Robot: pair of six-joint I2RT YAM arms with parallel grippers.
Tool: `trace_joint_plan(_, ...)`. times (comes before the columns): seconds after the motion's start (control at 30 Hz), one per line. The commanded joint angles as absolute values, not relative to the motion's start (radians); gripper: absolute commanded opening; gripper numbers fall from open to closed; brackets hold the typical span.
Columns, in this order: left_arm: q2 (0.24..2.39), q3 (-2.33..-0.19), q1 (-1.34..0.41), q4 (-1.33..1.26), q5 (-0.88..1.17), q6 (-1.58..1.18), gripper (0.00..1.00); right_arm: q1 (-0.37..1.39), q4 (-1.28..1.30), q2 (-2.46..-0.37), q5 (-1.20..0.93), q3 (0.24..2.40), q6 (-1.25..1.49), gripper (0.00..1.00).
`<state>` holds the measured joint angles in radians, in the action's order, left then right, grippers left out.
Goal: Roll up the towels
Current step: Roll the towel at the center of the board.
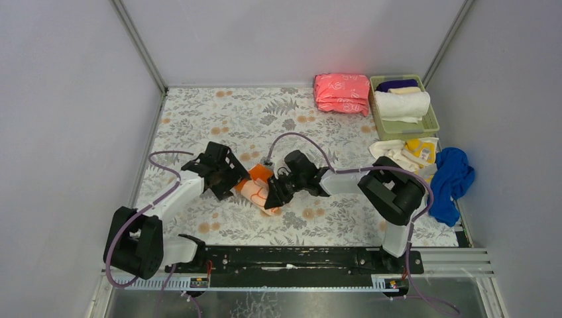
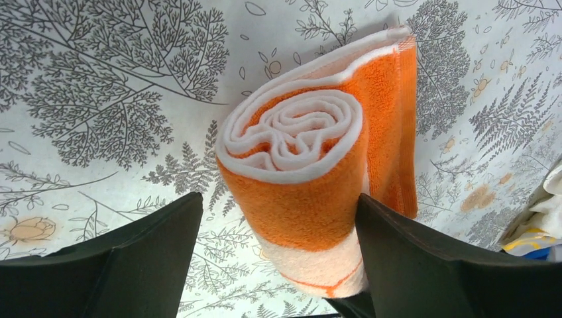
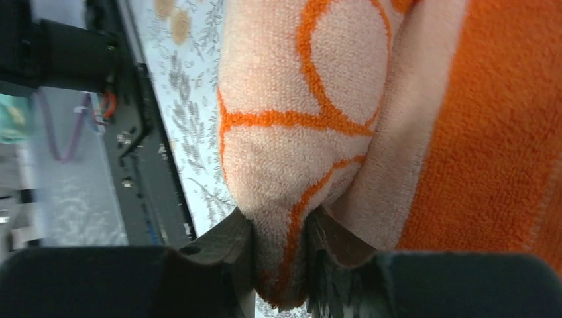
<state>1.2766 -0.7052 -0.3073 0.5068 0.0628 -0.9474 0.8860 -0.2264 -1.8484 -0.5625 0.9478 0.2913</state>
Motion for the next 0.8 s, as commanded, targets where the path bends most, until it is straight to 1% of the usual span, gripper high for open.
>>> trace_joint_plan(0.0, 1.245, -0.719, -0.306, 0.578, 0.06, -0.944, 0.84, 0.837, -0.307, -1.939, -0.796, 0.843, 0.53, 0.11)
trace_joint_plan(0.1, 1.25, -0.71, -0.311, 0.555, 0.088, -0.946, 0.84, 0.817, -0.299, -1.986, -0.827, 0.85, 0.562, 0.11)
trace_joint_plan(0.23, 1.286, -0.698, -0.32, 0.522, 0.089, -0.946, 0.83, 0.786, -0.427, -2.03, -0.889, 0.816, 0.665, 0.1)
trace_joint_plan(0.4, 1.386, -0.683, -0.328, 0.461, 0.082, -0.94, 0.77, 0.76, -0.521, -2.076, -0.904, 0.783, 0.78, 0.1)
trace_joint_plan(0.43, 1.406, -0.681, -0.332, 0.447, 0.08, -0.94, 0.74, 0.758, -0.536, -2.084, -0.901, 0.776, 0.798, 0.11)
trace_joint_plan(0.53, 1.461, -0.68, -0.341, 0.417, 0.07, -0.938, 0.59, 0.757, -0.543, -2.086, -0.882, 0.772, 0.824, 0.11)
trace_joint_plan(0.57, 1.479, -0.682, -0.344, 0.411, 0.066, -0.934, 0.52, 0.757, -0.537, -2.08, -0.874, 0.773, 0.823, 0.12)
trace_joint_plan(0.6, 1.496, -0.687, -0.347, 0.41, 0.055, -0.93, 0.47, 0.757, -0.514, -2.067, -0.859, 0.777, 0.806, 0.14)
trace_joint_plan(0.63, 1.511, -0.69, -0.35, 0.41, 0.047, -0.925, 0.45, 0.758, -0.472, -2.052, -0.837, 0.785, 0.777, 0.16)
trace_joint_plan(0.7, 1.54, -0.697, -0.353, 0.413, 0.041, -0.91, 0.38, 0.759, -0.388, -2.008, -0.798, 0.799, 0.712, 0.23)
trace_joint_plan(0.77, 1.562, -0.702, -0.354, 0.424, 0.034, -0.902, 0.36, 0.761, -0.284, -1.95, -0.754, 0.821, 0.632, 0.33)
